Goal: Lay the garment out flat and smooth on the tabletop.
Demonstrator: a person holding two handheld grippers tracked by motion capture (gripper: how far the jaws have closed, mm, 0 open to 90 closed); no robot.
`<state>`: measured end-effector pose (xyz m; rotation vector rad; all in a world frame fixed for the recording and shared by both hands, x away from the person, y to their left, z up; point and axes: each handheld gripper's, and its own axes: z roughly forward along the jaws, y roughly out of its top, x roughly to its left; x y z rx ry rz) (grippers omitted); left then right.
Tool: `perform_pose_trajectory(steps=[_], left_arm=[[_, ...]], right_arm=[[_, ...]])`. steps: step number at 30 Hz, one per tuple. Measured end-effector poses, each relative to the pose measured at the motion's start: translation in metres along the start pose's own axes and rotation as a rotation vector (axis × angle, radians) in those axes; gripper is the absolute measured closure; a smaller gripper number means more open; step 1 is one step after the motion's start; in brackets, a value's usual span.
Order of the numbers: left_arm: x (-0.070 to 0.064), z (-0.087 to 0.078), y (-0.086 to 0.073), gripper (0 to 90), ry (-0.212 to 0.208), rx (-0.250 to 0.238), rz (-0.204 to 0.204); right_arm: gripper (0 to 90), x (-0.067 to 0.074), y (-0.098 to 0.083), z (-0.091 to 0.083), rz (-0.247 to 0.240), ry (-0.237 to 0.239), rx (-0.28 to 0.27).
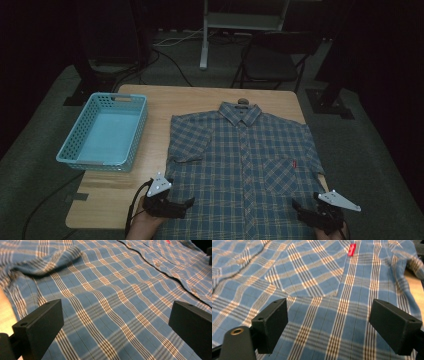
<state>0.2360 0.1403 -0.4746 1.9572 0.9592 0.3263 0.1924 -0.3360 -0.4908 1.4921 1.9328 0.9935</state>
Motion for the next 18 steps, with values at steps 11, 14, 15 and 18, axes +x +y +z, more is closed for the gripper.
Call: perform_pose_trajectory(steps=[11, 14, 15, 18], left_arm=[[0.014, 0.015, 0.057, 0.5, 0.005, 0.03, 0.095], [0.02, 0.024, 0.073, 1.0, 0.013, 0.023, 0.116], [0.022, 0.029, 0.078, 4.2, 0.015, 0.017, 0.115], [0.031, 0.046, 0.09, 4.3, 0.049, 0.031, 0.111]], right_arm=[[14.4, 0.002, -0.02, 0.0, 0.048, 0.0, -0.029], [14.2, 0.007, -0.026, 0.0, 0.007, -0.048, -0.047], [13.6, 0.009, -0.029, 0.0, -0.002, -0.059, -0.061], [13.2, 0.01, -0.035, 0.001, 0.003, -0.065, -0.11]])
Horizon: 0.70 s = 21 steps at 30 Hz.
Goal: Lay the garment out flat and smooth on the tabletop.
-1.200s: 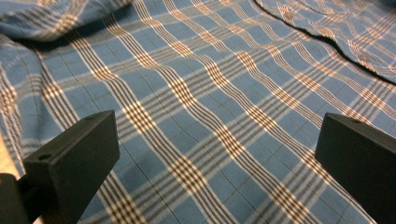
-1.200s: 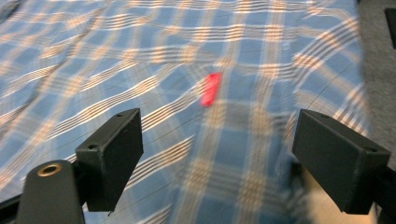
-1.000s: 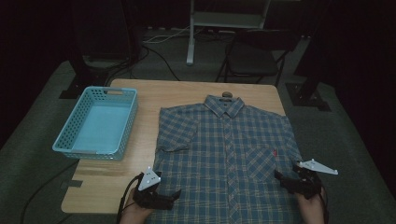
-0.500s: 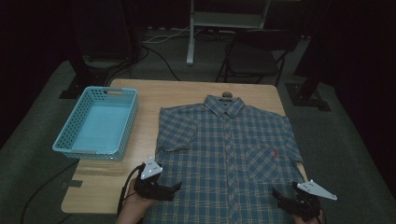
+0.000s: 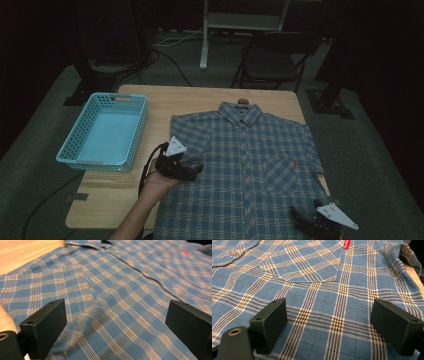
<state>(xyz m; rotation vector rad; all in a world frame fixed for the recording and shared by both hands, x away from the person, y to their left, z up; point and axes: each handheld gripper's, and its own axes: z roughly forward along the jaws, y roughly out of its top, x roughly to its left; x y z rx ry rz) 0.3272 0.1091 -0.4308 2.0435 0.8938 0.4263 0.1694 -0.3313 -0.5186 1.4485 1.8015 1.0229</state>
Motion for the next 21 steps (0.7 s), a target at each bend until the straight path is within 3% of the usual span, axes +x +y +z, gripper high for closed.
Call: perform_pose_trajectory(steps=[6, 9, 14, 16, 19, 21], left_arm=[[0.02, 0.036, 0.02, 9.7, -0.007, 0.008, -0.055], [0.023, 0.055, 0.028, 9.7, 0.014, 0.048, -0.065], [0.031, 0.082, 0.036, 9.7, 0.083, 0.08, -0.079], [0.036, 0.092, 0.036, 9.7, 0.118, 0.109, -0.084], [0.042, 0.105, 0.032, 10.0, 0.127, 0.146, -0.088], [0.045, 0.11, 0.029, 15.7, 0.144, 0.158, -0.088]], right_arm=[[13.0, 0.0, -0.009, 0.0, -0.003, -0.001, -0.068], [13.1, 0.0, -0.01, 0.0, -0.005, -0.001, -0.081], [13.1, 0.0, -0.011, 0.0, -0.003, -0.001, -0.089], [13.1, 0.0, -0.011, 0.0, -0.002, -0.001, -0.089], [13.1, 0.0, -0.011, 0.0, -0.002, 0.0, -0.09], [13.0, 0.0, -0.011, 0.0, -0.001, -0.001, -0.089]])
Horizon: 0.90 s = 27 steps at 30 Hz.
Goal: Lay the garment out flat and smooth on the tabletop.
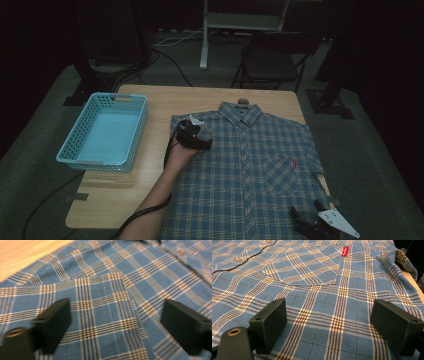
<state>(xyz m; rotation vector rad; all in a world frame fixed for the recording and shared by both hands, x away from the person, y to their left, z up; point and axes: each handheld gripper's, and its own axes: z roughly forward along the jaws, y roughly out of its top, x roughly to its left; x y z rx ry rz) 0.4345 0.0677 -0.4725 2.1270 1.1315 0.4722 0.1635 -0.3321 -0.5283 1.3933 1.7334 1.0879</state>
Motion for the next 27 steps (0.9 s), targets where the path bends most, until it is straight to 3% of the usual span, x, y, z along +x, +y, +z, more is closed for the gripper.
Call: perform_pose_trajectory(steps=[3, 5, 6, 9, 11, 16, 18, 22, 27], left_arm=[[-0.001, 0.007, -0.003, 15.8, 0.0, 0.012, 0.009], [-0.002, 0.011, -0.005, 16.9, 0.024, 0.021, 0.033], [-0.002, 0.012, -0.005, 22.0, 0.027, 0.015, 0.034], [-0.001, 0.011, -0.005, 25.9, 0.016, 0.017, 0.03], [0.0, 0.009, -0.004, 40.1, 0.005, 0.007, 0.043], [0.01, 0.006, -0.006, 71.9, 0.024, 0.0, -0.012], [0.012, 0.005, -0.006, 77.5, 0.024, 0.005, -0.016], [0.016, -0.003, -0.004, 86.0, 0.035, -0.007, -0.037], [0.026, -0.024, 0.001, 86.9, 0.065, -0.045, -0.041]], right_arm=[[13.1, 0.0, 0.0, 0.0, 0.0, 0.0, 0.0], [13.1, 0.0, 0.0, 0.0, 0.0, 0.0, 0.0], [13.1, 0.0, 0.0, 0.0, 0.0, 0.0, 0.0], [13.1, 0.0, 0.0, 0.0, 0.0, 0.0, -0.001], [13.1, 0.0, 0.0, 0.0, 0.0, 0.0, 0.0], [13.1, 0.0, 0.0, 0.0, -0.001, 0.002, 0.0], [13.1, 0.0, 0.0, 0.0, -0.001, 0.002, 0.001], [13.1, 0.0, 0.0, 0.0, -0.002, 0.003, 0.001], [13.1, -0.001, 0.0, 0.0, -0.001, 0.003, 0.002]])
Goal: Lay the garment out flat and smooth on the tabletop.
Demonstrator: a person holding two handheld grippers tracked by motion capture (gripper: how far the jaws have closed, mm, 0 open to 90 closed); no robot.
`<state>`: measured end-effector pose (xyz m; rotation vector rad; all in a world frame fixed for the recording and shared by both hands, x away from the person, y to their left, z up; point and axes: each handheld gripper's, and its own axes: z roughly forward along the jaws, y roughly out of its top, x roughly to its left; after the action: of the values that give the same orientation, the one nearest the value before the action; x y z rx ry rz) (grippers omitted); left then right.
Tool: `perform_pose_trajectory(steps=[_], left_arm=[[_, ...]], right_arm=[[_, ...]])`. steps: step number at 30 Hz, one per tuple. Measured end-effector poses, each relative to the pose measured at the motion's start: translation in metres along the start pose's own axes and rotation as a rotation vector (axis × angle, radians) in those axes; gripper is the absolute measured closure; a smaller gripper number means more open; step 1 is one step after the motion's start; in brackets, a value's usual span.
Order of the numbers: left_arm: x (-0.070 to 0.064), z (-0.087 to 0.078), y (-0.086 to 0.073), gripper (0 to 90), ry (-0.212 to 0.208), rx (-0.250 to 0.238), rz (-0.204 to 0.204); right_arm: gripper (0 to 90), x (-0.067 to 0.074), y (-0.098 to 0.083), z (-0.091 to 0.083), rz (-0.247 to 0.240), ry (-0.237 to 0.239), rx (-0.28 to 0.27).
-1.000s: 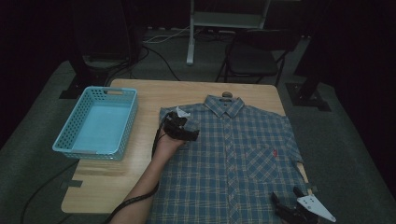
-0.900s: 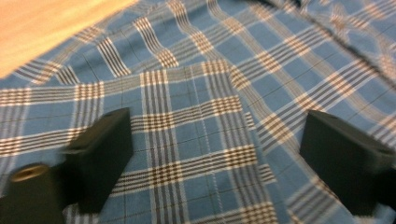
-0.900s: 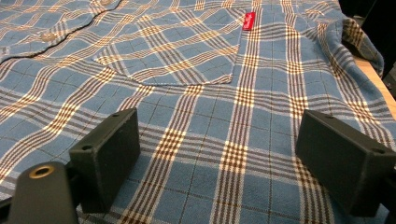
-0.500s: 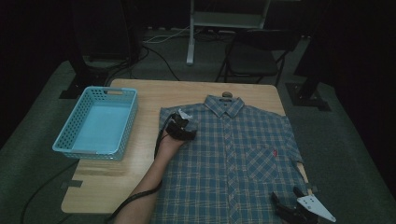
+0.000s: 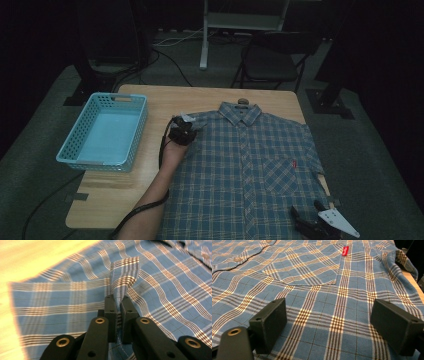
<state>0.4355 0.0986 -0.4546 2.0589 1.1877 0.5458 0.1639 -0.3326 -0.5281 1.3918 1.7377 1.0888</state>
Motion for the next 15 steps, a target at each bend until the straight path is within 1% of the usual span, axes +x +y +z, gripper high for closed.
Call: perform_pose_trajectory(steps=[6, 8, 11, 13, 14, 15], left_arm=[[0.023, -0.036, 0.006, 87.0, 0.067, -0.038, -0.015], [0.032, -0.048, 0.008, 86.9, 0.081, -0.051, -0.015], [0.045, -0.068, 0.012, 86.6, 0.116, -0.065, -0.012], [0.053, -0.078, 0.011, 86.5, 0.148, -0.072, -0.027], [0.058, -0.083, 0.009, 86.4, 0.173, -0.07, -0.034], [0.064, -0.087, 0.007, 85.4, 0.19, -0.073, -0.05]], right_arm=[[13.1, 0.0, 0.0, 0.0, 0.002, -0.001, 0.001], [13.1, 0.0, 0.0, 0.0, 0.003, -0.003, 0.002], [13.1, 0.0, 0.0, 0.0, 0.003, -0.004, 0.002], [13.1, 0.0, 0.0, 0.0, 0.004, -0.004, 0.002], [13.1, 0.0, 0.0, 0.0, 0.003, -0.004, 0.003], [13.1, 0.0, 0.001, 0.0, 0.003, -0.005, 0.003]])
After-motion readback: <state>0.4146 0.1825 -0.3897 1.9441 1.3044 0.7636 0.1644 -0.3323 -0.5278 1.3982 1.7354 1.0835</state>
